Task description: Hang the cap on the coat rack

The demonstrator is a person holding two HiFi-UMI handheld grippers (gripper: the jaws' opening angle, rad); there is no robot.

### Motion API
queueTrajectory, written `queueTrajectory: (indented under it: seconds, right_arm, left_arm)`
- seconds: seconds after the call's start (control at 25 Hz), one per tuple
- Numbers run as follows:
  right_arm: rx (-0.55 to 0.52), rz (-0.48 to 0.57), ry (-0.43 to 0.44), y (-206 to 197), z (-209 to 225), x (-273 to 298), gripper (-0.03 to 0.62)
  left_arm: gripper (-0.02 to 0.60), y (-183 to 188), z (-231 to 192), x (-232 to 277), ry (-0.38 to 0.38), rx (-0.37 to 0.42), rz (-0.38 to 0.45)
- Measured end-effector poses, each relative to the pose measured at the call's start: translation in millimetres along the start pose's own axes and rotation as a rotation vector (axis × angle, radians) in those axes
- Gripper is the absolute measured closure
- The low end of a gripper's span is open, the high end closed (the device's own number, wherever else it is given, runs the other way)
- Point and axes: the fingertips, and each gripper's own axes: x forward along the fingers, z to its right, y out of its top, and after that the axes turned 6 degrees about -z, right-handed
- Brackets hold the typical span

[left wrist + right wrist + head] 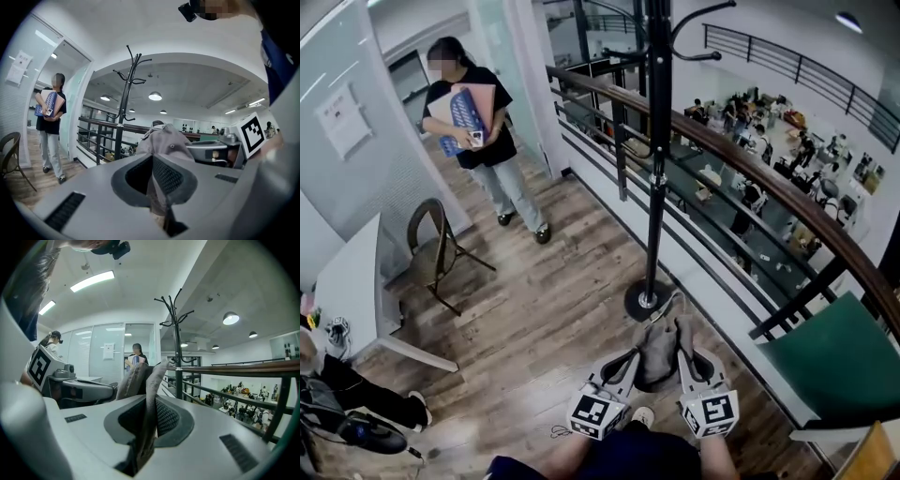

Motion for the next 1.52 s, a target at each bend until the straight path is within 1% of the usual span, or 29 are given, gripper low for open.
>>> queueTrajectory:
  seconds: [0.28,0.48,0.72,0.88,1.0,1.08,1.16,1.28,1.44,1.52]
  right_arm:
    - [0.023,-0.004,0.015,-7,13,2,0.556]
    - [0.031,-0.005,0.024,-8,10,15,0.556]
    - [0.025,-0.013,-0.011,0,26,39,0.556]
    - [0.03,-0.017,-0.048,12,44,75,0.556]
    - [0.026,-0.013,-0.068,23,58,110,0.556]
    - [0.018,-0.003,-0.077,34,66,130,0.556]
    - [0.037,0.022,-0.089,51,76,148,0.556]
    - [0.049,0.059,-0.113,71,85,173,0.554]
    - [0.045,0.06,-0.146,81,89,198,0.554]
    - [0.046,0.062,-0.158,85,87,209,0.554]
  left_arm:
    - [0.574,-4,5,11,0.015,0.005,-0.021]
    - [0.574,-6,-8,16,0.003,-0.004,-0.024]
    - [0.574,1,-31,42,-0.03,-0.002,-0.021]
    - [0.574,13,-61,74,-0.069,-0.007,-0.003]
    - [0.574,24,-86,105,-0.096,0.007,0.009]
    - [0.574,38,-104,122,-0.118,0.005,0.032]
    - [0.574,53,-121,135,-0.155,-0.002,0.061]
    - [0.574,69,-143,147,-0.197,0.015,0.099]
    - [0.574,83,-159,157,-0.276,0.001,0.15]
    - [0.574,87,-169,159,-0.306,0.003,0.159]
